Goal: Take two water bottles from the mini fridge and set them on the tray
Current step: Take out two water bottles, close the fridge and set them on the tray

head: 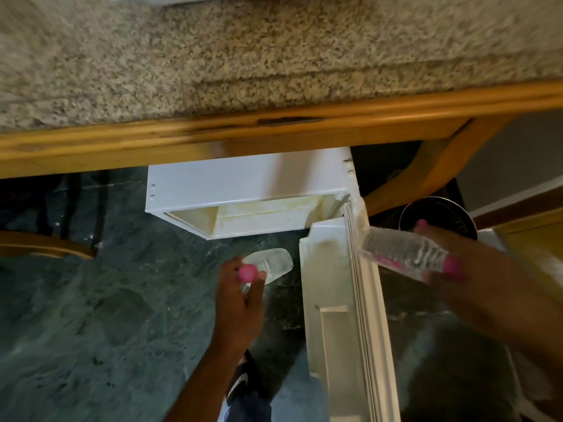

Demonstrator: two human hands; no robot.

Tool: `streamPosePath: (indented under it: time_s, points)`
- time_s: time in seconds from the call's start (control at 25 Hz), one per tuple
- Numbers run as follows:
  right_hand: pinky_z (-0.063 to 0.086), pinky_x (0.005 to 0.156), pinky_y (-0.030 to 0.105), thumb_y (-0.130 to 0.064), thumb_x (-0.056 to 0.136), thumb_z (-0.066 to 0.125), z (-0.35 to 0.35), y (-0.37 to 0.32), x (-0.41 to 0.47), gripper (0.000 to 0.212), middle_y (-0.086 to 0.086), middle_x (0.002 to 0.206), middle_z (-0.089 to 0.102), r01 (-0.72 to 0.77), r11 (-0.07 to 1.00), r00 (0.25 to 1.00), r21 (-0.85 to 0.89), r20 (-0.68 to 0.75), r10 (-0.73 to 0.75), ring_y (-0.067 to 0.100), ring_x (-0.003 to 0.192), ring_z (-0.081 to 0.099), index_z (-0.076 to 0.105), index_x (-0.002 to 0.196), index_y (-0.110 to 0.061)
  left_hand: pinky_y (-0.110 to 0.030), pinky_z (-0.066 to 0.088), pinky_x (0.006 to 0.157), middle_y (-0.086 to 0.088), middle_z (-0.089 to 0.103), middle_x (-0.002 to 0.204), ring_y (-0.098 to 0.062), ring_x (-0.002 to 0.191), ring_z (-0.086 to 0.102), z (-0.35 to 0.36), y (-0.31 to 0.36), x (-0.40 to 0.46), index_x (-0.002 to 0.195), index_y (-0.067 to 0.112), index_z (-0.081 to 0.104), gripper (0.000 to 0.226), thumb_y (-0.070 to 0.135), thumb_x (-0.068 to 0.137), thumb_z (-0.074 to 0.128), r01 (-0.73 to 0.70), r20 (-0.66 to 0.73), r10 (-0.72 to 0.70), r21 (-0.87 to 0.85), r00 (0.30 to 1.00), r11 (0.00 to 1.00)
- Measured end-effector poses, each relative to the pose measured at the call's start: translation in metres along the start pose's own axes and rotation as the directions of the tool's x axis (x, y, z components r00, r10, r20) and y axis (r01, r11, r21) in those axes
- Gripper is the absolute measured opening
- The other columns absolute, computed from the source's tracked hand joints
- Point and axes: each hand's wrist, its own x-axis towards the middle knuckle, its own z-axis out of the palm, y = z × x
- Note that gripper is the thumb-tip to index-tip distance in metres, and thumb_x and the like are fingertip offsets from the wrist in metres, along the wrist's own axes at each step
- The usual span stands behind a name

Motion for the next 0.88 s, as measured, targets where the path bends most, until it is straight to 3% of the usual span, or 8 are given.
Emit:
streamPosePath:
  time_s: [0.12,0.24,0.44,0.56,0.64,0.72,0.8,0.88]
  points:
    - [0.043,0.100,0.039,-0.011,0.091,0.058,0.002,0.020,0.008,0.055,0.003,0.134,0.049,-0.035,0.997,0.998,-0.065,0.059,0.039,0.028,0.122,0.050,0.039,0.142,-0.022,-0.004,0.046,0.063,-0.013,0.057,0.106,-0.025,0.095,0.059,0.004,0.003,-0.013,0.111,0.008,0.048,0.027,0.012,0.088,0.062,0.002,-0.040,0.000,0.047,0.999,0.999]
    - [0.042,0.106,0.036,-0.021,0.094,0.056,0.044,0.035,0.025,0.044,0.004,0.139,0.050,0.100,0.979,0.981,-0.175,0.184,-0.068,0.024,0.125,0.050,0.047,0.136,-0.019,-0.005,0.047,0.064,-0.010,0.057,0.107,-0.024,0.097,0.058,0.004,-0.005,-0.021,0.114,0.008,0.048,0.029,0.013,0.089,0.061,0.015,-0.039,-0.012,0.068,0.999,0.998]
    - [0.039,0.106,0.035,-0.020,0.097,0.049,0.105,0.032,0.038,0.055,0.007,0.144,0.045,0.185,0.863,0.958,-0.471,0.283,-0.052,0.023,0.128,0.047,0.027,0.147,-0.020,-0.012,0.049,0.070,-0.012,0.057,0.111,-0.023,0.101,0.059,-0.015,-0.034,-0.032,0.117,0.006,0.048,0.034,0.014,0.088,0.062,0.058,-0.075,-0.053,0.072,0.996,0.996]
    - [0.047,0.098,0.033,-0.022,0.098,0.045,0.132,0.027,0.040,0.067,0.005,0.138,0.050,0.290,0.821,0.925,-0.491,0.362,-0.110,0.020,0.117,0.054,0.006,0.152,-0.024,-0.018,0.046,0.074,-0.007,0.052,0.103,-0.024,0.097,0.056,-0.041,-0.044,-0.036,0.114,0.003,0.049,0.031,0.007,0.087,0.063,0.070,-0.175,-0.053,0.094,0.983,0.993]
    - [0.051,0.074,0.023,-0.024,0.098,0.043,0.143,0.020,0.040,0.067,-0.001,0.103,0.061,0.334,0.832,0.914,-0.444,0.367,-0.172,0.011,0.089,0.059,0.003,0.152,-0.023,-0.031,0.051,0.078,-0.001,0.053,0.097,-0.026,0.095,0.056,-0.061,-0.052,-0.037,0.108,0.011,0.048,0.026,0.008,0.087,0.063,0.065,-0.226,-0.045,0.084,0.973,0.994]
    - [0.036,0.052,0.016,-0.023,0.097,0.043,0.154,0.001,0.042,0.066,-0.007,0.070,0.044,0.349,0.854,0.913,-0.385,0.344,-0.218,0.007,0.064,0.049,0.008,0.153,-0.021,-0.021,0.050,0.074,0.003,0.053,0.095,-0.023,0.091,0.057,-0.087,-0.059,-0.033,0.103,0.017,0.046,0.025,0.015,0.086,0.065,0.047,-0.285,-0.027,0.065,0.958,0.997]
    - [0.045,0.059,0.023,-0.023,0.096,0.045,0.165,-0.017,0.046,0.066,0.000,0.079,0.056,0.321,0.871,0.929,-0.372,0.304,-0.213,0.015,0.073,0.058,0.010,0.153,-0.021,-0.010,0.046,0.065,-0.001,0.052,0.095,-0.017,0.085,0.056,-0.114,-0.062,-0.026,0.104,0.015,0.045,0.027,0.025,0.083,0.059,0.019,-0.320,0.004,0.069,0.948,0.997]
    - [0.046,0.064,0.026,-0.027,0.098,0.045,0.174,-0.039,0.056,0.067,0.008,0.101,0.064,0.337,0.825,0.933,-0.453,0.278,-0.228,0.017,0.080,0.058,0.007,0.152,-0.017,-0.011,0.043,0.061,-0.005,0.050,0.093,-0.017,0.077,0.054,-0.143,-0.062,-0.014,0.106,0.009,0.046,0.029,0.022,0.085,0.062,0.025,-0.325,0.026,0.154,0.945,0.988]
